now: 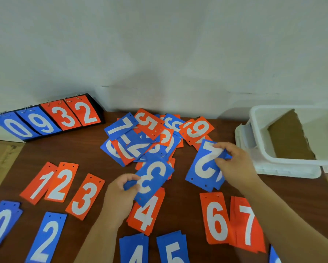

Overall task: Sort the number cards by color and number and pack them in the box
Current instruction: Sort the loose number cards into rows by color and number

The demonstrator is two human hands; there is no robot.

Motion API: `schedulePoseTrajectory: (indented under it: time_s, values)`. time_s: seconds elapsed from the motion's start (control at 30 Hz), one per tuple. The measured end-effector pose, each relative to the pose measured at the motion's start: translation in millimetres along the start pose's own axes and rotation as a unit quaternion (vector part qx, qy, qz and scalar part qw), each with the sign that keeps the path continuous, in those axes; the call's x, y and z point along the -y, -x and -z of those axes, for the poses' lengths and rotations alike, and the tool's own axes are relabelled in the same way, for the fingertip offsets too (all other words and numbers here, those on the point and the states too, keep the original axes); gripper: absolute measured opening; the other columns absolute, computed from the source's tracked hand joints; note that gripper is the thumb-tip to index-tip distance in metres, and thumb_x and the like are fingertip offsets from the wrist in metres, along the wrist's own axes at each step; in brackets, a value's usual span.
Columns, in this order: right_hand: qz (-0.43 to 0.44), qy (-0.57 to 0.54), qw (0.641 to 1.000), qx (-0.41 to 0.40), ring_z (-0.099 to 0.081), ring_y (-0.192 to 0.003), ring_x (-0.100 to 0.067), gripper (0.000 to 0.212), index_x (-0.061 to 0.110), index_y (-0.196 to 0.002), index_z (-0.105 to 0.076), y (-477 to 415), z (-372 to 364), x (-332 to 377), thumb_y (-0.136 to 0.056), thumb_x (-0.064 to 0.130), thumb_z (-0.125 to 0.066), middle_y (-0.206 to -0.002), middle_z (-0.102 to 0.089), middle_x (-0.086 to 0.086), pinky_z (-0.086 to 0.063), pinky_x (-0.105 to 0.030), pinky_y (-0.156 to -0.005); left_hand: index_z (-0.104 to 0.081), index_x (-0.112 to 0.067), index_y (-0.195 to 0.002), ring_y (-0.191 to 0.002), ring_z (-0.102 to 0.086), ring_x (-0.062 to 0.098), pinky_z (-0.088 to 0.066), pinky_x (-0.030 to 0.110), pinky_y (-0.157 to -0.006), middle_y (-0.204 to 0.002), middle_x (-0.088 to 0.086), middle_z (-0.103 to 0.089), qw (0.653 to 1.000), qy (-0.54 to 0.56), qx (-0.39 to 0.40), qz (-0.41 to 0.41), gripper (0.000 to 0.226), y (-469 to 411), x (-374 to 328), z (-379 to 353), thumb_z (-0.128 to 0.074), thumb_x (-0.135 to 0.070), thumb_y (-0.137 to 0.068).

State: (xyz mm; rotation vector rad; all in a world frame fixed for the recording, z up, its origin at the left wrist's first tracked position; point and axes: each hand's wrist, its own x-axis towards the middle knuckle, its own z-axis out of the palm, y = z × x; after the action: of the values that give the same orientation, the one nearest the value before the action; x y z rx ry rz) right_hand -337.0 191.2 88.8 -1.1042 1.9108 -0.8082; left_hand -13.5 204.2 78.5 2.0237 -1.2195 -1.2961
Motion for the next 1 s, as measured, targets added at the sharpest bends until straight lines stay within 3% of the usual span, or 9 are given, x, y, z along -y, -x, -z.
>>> schedulePoseTrajectory:
  time_s: [0.07,0.17,0.3,0.37,0.5,0.63,0.8,0.9,1.0]
  values:
    - [-0.038,-0.076,0.996,-0.014,-0.070,-0.076,-0.003,0.037,0.040,-0.100,-0.067,31,2,-6,-0.090,0.004,-0.065,-0.104,-0.068,0.008,-0.062,-0.030,-0.061,-0.068,-0.037,-0.098,-0.086,-0.068,0.010,-0.057,0.029,-0.063,-0.107,-0.014,-0.066,0.997,-0.045,0.061,-0.026,0.020,24,-2,-2,-0.068,-0.017,-0.096]
    - [-0.089,-0.147,0.984,-0.056,-0.075,-0.080,-0.022,0.030,0.039,-0.102,-0.072,74,8,-19,-0.090,0.011,-0.071,-0.099,-0.073,0.004,-0.064,-0.047,-0.071,-0.070,-0.037,-0.097,-0.079,-0.070,0.011,-0.061,0.035,-0.070,-0.099,-0.009,-0.071,0.989,-0.065,0.119,-0.050,0.022,44,-9,-8,-0.071,-0.015,-0.094]
    - [-0.088,-0.181,0.969,-0.146,-0.065,-0.061,-0.013,0.024,0.035,-0.113,-0.072,115,29,-31,-0.096,0.019,-0.067,-0.091,-0.075,0.004,-0.054,-0.032,-0.054,-0.068,-0.037,-0.102,-0.080,-0.068,0.016,-0.055,0.023,-0.065,-0.104,-0.013,-0.069,0.982,-0.074,0.145,-0.096,0.026,66,-28,-16,-0.072,-0.013,-0.093]
    - [-0.086,-0.198,0.963,-0.160,-0.066,-0.060,-0.013,0.025,0.036,-0.115,-0.071,134,43,-34,-0.098,0.020,-0.065,-0.094,-0.076,0.001,-0.056,-0.035,-0.051,-0.067,-0.040,-0.104,-0.085,-0.066,0.012,-0.052,0.018,-0.065,-0.111,-0.017,-0.066,0.981,-0.078,0.132,-0.118,0.028,84,-33,-18,-0.072,-0.014,-0.093]
    - [-0.104,-0.291,0.945,-0.110,-0.078,-0.081,-0.022,0.022,0.037,-0.115,-0.072,163,70,-31,-0.096,0.025,-0.070,-0.099,-0.077,-0.003,-0.063,-0.055,-0.074,-0.067,-0.043,-0.105,-0.096,-0.063,-0.001,-0.048,0.015,-0.071,-0.121,-0.021,-0.060,0.983,-0.069,0.103,-0.134,0.029,132,-32,-20,-0.072,-0.017,-0.093]
    - [-0.091,-0.361,0.926,-0.065,-0.077,-0.081,-0.026,0.022,0.031,-0.113,-0.074,193,92,-35,-0.096,0.017,-0.069,-0.095,-0.079,-0.010,-0.062,-0.041,-0.068,-0.067,-0.041,-0.105,-0.084,-0.070,0.006,-0.052,0.014,-0.058,-0.118,-0.017,-0.063,0.986,-0.036,0.096,-0.134,0.031,180,-26,-37,-0.071,-0.013,-0.094]
    - [-0.089,-0.403,0.909,-0.060,-0.077,-0.073,-0.016,0.023,0.029,-0.116,-0.072,227,109,-49,-0.096,0.018,-0.069,-0.097,-0.077,-0.009,-0.057,-0.031,-0.056,-0.069,-0.042,-0.103,-0.085,-0.068,0.038,-0.059,0.051,-0.073,-0.106,-0.017,-0.070,0.982,-0.008,0.085,-0.168,0.032,224,-17,-49,-0.072,-0.012,-0.093]
    - [-0.085,-0.398,0.911,-0.069,-0.075,-0.073,-0.016,0.023,0.028,-0.116,-0.072,237,109,-52,-0.098,0.016,-0.067,-0.095,-0.076,-0.010,-0.062,-0.038,-0.066,-0.069,-0.044,-0.102,-0.090,-0.071,0.021,-0.061,0.046,-0.081,-0.117,-0.013,-0.067,0.980,-0.026,0.087,-0.176,0.032,243,-11,-41,-0.070,-0.012,-0.094]
    - [-0.073,-0.389,0.916,-0.073,-0.075,-0.087,-0.025,0.025,0.024,-0.120,-0.070,248,100,-47,-0.097,0.013,-0.067,-0.101,-0.075,-0.009,-0.062,-0.047,-0.082,-0.068,-0.050,-0.101,-0.116,-0.060,0.006,-0.057,0.035,-0.093,-0.128,-0.022,-0.059,0.980,-0.052,0.075,-0.178,0.034,254,-6,-28,-0.071,-0.016,-0.094]
